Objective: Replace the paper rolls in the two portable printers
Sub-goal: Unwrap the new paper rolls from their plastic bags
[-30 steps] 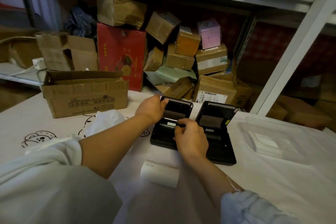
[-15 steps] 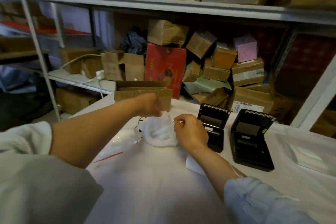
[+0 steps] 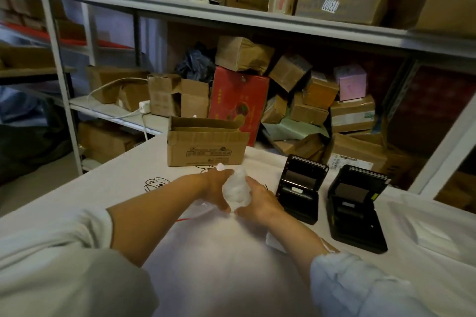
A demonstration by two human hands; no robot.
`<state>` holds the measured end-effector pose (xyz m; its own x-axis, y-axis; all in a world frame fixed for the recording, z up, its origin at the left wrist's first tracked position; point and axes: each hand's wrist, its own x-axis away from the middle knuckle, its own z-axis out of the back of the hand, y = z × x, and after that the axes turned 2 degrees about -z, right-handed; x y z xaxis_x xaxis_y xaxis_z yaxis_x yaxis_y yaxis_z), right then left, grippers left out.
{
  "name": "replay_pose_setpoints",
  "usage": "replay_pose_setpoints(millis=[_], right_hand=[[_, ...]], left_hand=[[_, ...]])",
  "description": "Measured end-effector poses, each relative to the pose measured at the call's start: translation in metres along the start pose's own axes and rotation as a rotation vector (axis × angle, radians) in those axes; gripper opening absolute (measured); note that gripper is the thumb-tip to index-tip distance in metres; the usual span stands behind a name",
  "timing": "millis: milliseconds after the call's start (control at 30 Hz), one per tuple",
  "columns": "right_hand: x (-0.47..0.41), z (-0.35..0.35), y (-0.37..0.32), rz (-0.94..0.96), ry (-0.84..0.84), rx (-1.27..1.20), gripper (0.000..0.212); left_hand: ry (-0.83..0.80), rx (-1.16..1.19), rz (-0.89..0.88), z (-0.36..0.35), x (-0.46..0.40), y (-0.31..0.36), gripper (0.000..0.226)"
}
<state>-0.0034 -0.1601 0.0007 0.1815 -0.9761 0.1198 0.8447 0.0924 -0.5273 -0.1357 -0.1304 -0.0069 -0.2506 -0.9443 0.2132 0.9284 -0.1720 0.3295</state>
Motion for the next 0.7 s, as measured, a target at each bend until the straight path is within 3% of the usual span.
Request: replay_pose_setpoints(millis=[133, 234, 300, 400, 434, 534, 600, 701], right_hand=[[-0.009, 0.004, 0.021, -0.055, -0.018, -0.008, 0.065], [-0.015, 0.004, 0.031, -0.073, 0.009, -0.043, 0.072], [-0.018, 0.005, 0.037, -0.065, 0.046, -0.021, 0.069], [-0.024, 0.01, 0.045, -0.101, 0.162, -0.112, 0.049], [-0.027, 0.012, 0.045, -0.109, 0.212, -0.216, 0.036], [-0.035, 0.016, 0.037, -0.058, 0.375, -0.469, 0.008], [-0.042, 0.021, 0.027, 0.021, 0.436, -0.626, 0.008], [-0.043, 0.029, 0.009, 0.129, 0.339, -0.752, 0.019]], left_hand=[[-0.104, -0.15, 0.044, -0.012, -0.016, 0.01, 0.093], [-0.078, -0.254, 0.036, -0.019, -0.015, 0.022, 0.072], [0.043, -0.224, 0.025, -0.017, -0.016, 0.024, 0.051], [0.295, 0.068, 0.031, -0.004, -0.016, 0.023, 0.019], [0.328, 0.244, 0.035, 0.003, -0.015, 0.023, 0.019], [0.202, 0.841, 0.057, 0.024, -0.004, 0.028, 0.017], [0.184, 1.007, 0.064, 0.036, -0.001, 0.03, 0.013], [0.309, 1.126, 0.097, 0.049, -0.001, 0.028, 0.014]])
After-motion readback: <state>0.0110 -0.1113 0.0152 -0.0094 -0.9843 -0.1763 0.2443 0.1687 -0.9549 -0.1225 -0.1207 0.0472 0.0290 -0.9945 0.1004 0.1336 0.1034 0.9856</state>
